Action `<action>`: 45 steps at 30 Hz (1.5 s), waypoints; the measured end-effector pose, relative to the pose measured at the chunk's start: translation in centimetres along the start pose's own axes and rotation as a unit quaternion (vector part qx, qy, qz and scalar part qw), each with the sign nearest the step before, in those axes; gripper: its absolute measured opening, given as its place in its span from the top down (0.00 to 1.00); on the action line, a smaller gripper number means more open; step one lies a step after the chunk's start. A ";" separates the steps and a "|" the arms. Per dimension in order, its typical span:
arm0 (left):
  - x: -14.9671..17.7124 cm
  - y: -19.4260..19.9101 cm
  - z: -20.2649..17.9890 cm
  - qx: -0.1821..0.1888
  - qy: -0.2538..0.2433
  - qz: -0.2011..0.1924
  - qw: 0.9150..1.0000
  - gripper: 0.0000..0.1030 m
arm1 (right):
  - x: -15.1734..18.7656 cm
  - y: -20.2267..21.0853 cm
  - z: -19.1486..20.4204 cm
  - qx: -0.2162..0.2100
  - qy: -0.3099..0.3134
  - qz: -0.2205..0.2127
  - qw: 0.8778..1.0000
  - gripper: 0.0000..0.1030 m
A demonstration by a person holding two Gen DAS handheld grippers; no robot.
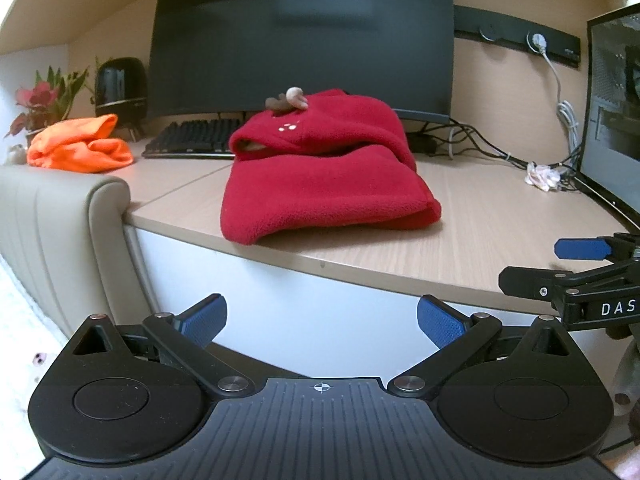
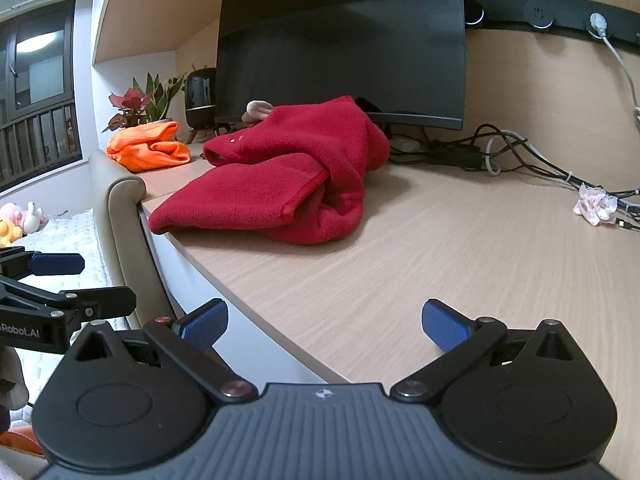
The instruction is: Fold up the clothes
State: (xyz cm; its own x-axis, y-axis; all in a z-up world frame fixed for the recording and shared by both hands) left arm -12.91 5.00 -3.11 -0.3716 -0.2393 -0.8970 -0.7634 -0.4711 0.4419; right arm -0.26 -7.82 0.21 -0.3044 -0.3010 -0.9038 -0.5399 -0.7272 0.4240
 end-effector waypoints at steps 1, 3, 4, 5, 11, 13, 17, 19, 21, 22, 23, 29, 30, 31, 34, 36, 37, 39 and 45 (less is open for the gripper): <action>0.0 0.0 -0.1 0.000 0.000 0.000 1.000 0.00 | 0.1 0.0 -0.1 -0.002 -0.001 0.001 1.000 0.00; 0.1 0.1 -0.1 -0.002 -0.001 0.000 1.000 0.00 | 0.2 -0.1 0.0 -0.005 -0.001 0.005 1.000 0.00; 0.1 0.1 -0.1 -0.001 0.000 -0.001 1.000 0.00 | 0.3 -0.1 0.1 -0.006 -0.001 0.006 1.000 0.00; 0.1 0.1 -0.1 -0.001 0.001 -0.002 1.000 0.00 | 0.3 -0.2 0.1 -0.007 -0.001 0.007 1.000 0.00; -0.1 -0.1 -0.1 0.002 0.003 -0.004 1.000 0.00 | 0.4 -0.1 0.0 -0.006 0.001 0.008 1.000 0.00; 0.0 -0.3 -0.3 0.001 0.002 -0.003 1.000 0.00 | 0.4 -0.1 -0.2 -0.004 0.000 0.009 1.000 0.00; -0.1 -0.5 -0.5 -0.001 -0.001 -0.005 1.000 0.00 | 0.4 -0.2 -0.5 -0.002 -0.002 0.010 1.000 0.00; -0.2 -0.6 -0.5 0.000 -0.002 -0.007 1.000 0.00 | 0.4 -0.2 -0.6 -0.003 -0.001 0.012 1.000 0.00; -0.2 -0.7 -0.6 -0.001 -0.002 -0.008 1.000 0.00 | 0.4 -0.3 -0.5 -0.004 0.000 0.013 1.000 0.00; -0.2 -0.7 -0.5 -0.001 -0.001 -0.008 1.000 0.00 | 0.4 -0.3 -0.6 -0.006 0.000 0.014 1.000 0.00; -0.2 -0.7 -0.5 -0.001 0.000 -0.008 1.000 0.00 | 0.4 -0.4 -0.6 -0.007 0.001 0.015 1.000 0.00; -0.1 -0.8 -0.5 0.002 0.001 -0.003 1.000 0.00 | 0.6 -0.6 -0.5 -0.011 0.005 0.018 1.000 0.00; -0.1 -0.8 -0.5 0.003 0.000 -0.003 1.000 0.00 | 0.6 -0.6 -0.5 -0.011 0.005 0.019 1.000 0.00; -0.1 -0.7 -0.5 0.004 -0.001 -0.003 1.000 0.00 | 0.6 -0.6 -0.4 -0.012 0.005 0.019 1.000 0.00; -0.1 -0.8 -0.4 0.005 0.002 -0.002 1.000 0.00 | 0.6 -0.7 -0.4 -0.013 0.005 0.020 1.000 0.00; -0.1 -0.9 -0.3 0.004 0.004 0.001 1.000 0.00 | 0.6 -0.7 -0.5 -0.013 0.005 0.021 1.000 0.00; -0.1 -0.9 -0.3 0.004 0.005 0.002 1.000 0.00 | 0.6 -0.7 -0.5 -0.013 0.005 0.021 1.000 0.00; -0.1 -1.0 -0.2 0.004 0.008 0.003 1.000 0.00 | 0.6 -0.7 -0.6 -0.013 0.004 0.022 1.000 0.00; 0.1 -1.2 -0.1 0.007 0.014 0.009 1.000 0.00 | 0.7 -0.9 -0.6 -0.012 0.004 0.024 1.000 0.00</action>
Point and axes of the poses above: each gripper's, at about its wrist camera, not at the fingertips, and y roughly against the way its jaws point, z to its left, x to its underside, the point moved 3 cm from there along -y, roughly the way its jaws point, and after that the axes turned 1 degree about -z, right-handed, at the moved point
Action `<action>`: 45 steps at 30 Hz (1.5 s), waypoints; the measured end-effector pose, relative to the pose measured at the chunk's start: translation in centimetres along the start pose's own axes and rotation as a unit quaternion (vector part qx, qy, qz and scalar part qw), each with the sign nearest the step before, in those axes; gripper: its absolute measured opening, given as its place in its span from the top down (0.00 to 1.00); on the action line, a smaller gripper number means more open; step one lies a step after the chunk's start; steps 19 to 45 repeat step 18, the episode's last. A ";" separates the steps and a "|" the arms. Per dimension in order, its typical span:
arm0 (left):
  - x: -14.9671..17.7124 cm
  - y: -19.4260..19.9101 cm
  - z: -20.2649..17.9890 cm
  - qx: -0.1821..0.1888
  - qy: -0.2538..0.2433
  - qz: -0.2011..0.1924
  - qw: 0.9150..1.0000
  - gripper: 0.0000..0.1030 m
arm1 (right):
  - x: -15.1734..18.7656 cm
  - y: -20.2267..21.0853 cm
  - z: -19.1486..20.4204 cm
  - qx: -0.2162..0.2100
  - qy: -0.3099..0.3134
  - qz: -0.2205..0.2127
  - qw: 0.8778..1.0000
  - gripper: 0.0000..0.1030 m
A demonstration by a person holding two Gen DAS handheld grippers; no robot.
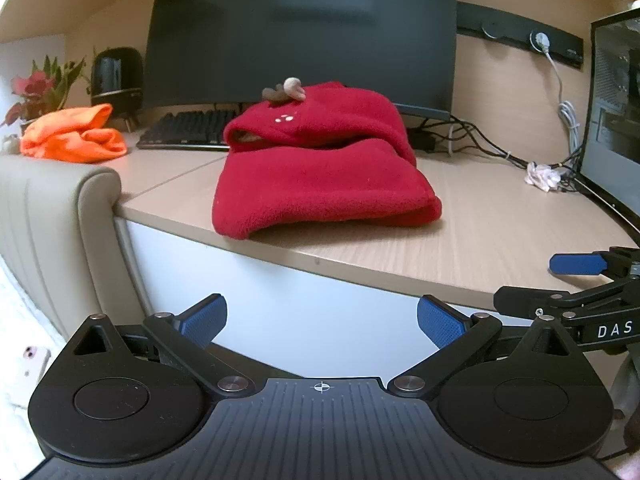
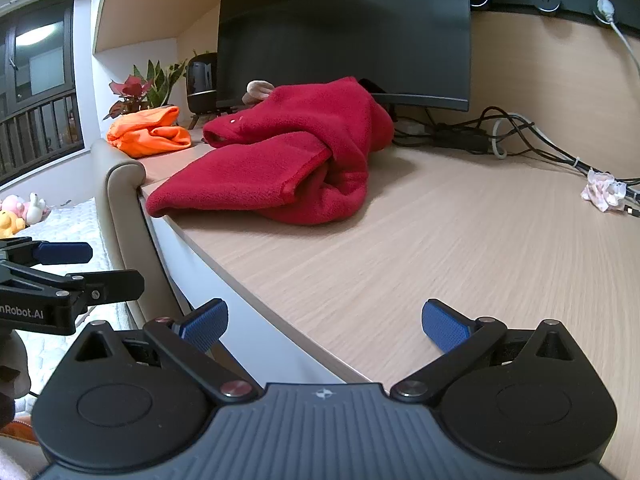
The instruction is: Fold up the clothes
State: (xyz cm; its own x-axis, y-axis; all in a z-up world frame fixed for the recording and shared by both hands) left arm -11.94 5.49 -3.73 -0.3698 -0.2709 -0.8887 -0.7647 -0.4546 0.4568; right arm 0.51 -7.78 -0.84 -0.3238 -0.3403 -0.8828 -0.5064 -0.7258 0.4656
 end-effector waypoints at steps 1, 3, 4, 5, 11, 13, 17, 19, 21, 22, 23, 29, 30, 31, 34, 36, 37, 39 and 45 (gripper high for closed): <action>0.0 0.0 0.0 0.001 0.002 0.001 1.000 0.00 | 0.0 0.0 0.0 0.000 0.000 0.001 1.000 0.00; 0.1 -0.1 0.1 0.001 0.004 0.001 1.000 0.00 | 0.0 -0.1 0.0 0.000 0.001 0.001 1.000 0.00; 0.1 -0.1 0.2 0.001 0.006 0.001 1.000 0.00 | 0.0 -0.1 0.0 0.000 0.002 0.001 1.000 0.00; 0.0 -0.1 0.3 0.001 0.006 0.000 1.000 0.00 | 0.0 -0.1 0.0 0.000 0.003 0.002 1.000 0.00; 0.1 -0.3 0.3 0.003 0.005 0.003 1.000 0.00 | 0.0 -0.3 0.0 -0.001 0.004 0.003 1.000 0.00; 0.1 -0.4 0.3 0.002 0.005 0.003 1.000 0.00 | 0.0 -0.4 -0.1 -0.001 0.004 0.003 1.000 0.00; 0.0 -0.3 0.4 0.005 0.008 -0.008 1.000 0.00 | 0.0 -0.4 -0.2 0.002 0.003 0.003 1.000 0.00; 0.0 -0.3 0.3 0.006 0.007 -0.010 1.000 0.00 | 0.0 -0.4 -0.3 0.002 0.003 0.003 1.000 0.00; 0.0 -0.3 0.3 0.006 0.007 -0.010 1.000 0.00 | 0.0 -0.4 -0.3 0.002 0.003 0.003 1.000 0.00; 0.0 -0.3 0.3 0.006 0.007 -0.010 1.000 0.00 | 0.0 -0.4 -0.3 0.002 0.003 0.003 1.000 0.00; 0.0 -0.3 0.3 0.006 0.007 -0.010 1.000 0.00 | 0.0 -0.4 -0.3 0.002 0.003 0.003 1.000 0.00; 0.0 -0.3 0.3 0.006 0.007 -0.010 1.000 0.00 | 0.0 -0.4 -0.3 0.002 0.003 0.003 1.000 0.00; 0.0 -0.3 0.3 0.006 0.007 -0.010 1.000 0.00 | 0.0 -0.4 -0.3 0.002 0.003 0.003 1.000 0.00; 0.0 -0.3 0.3 0.006 0.007 -0.010 1.000 0.00 | 0.0 -0.4 -0.3 0.002 0.003 0.003 1.000 0.00; 0.0 -0.3 0.3 0.006 0.007 -0.010 1.000 0.00 | 0.0 -0.4 -0.3 0.002 0.003 0.003 1.000 0.00; 0.0 -0.3 0.3 0.006 0.007 -0.010 1.000 0.00 | 0.0 -0.4 -0.3 0.002 0.003 0.003 1.000 0.00; 0.0 -0.3 0.3 0.006 0.007 -0.010 1.000 0.00 | 0.0 -0.4 -0.3 0.002 0.003 0.003 1.000 0.00; 0.0 -0.3 0.3 0.006 0.007 -0.010 1.000 0.00 | 0.0 -0.4 -0.3 0.002 0.003 0.003 1.000 0.00; 0.0 -0.3 0.3 0.006 0.007 -0.010 1.000 0.00 | 0.0 -0.4 -0.3 0.002 0.003 0.003 1.000 0.00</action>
Point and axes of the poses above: each gripper's, at about its wrist camera, not at the fingertips, and y roughly against the way its jaws point, z to its left, x to its underside, the point moved 3 cm from there along -y, roughly the way its jaws point, and after that the axes turned 1 degree about -z, right-handed, at the moved point
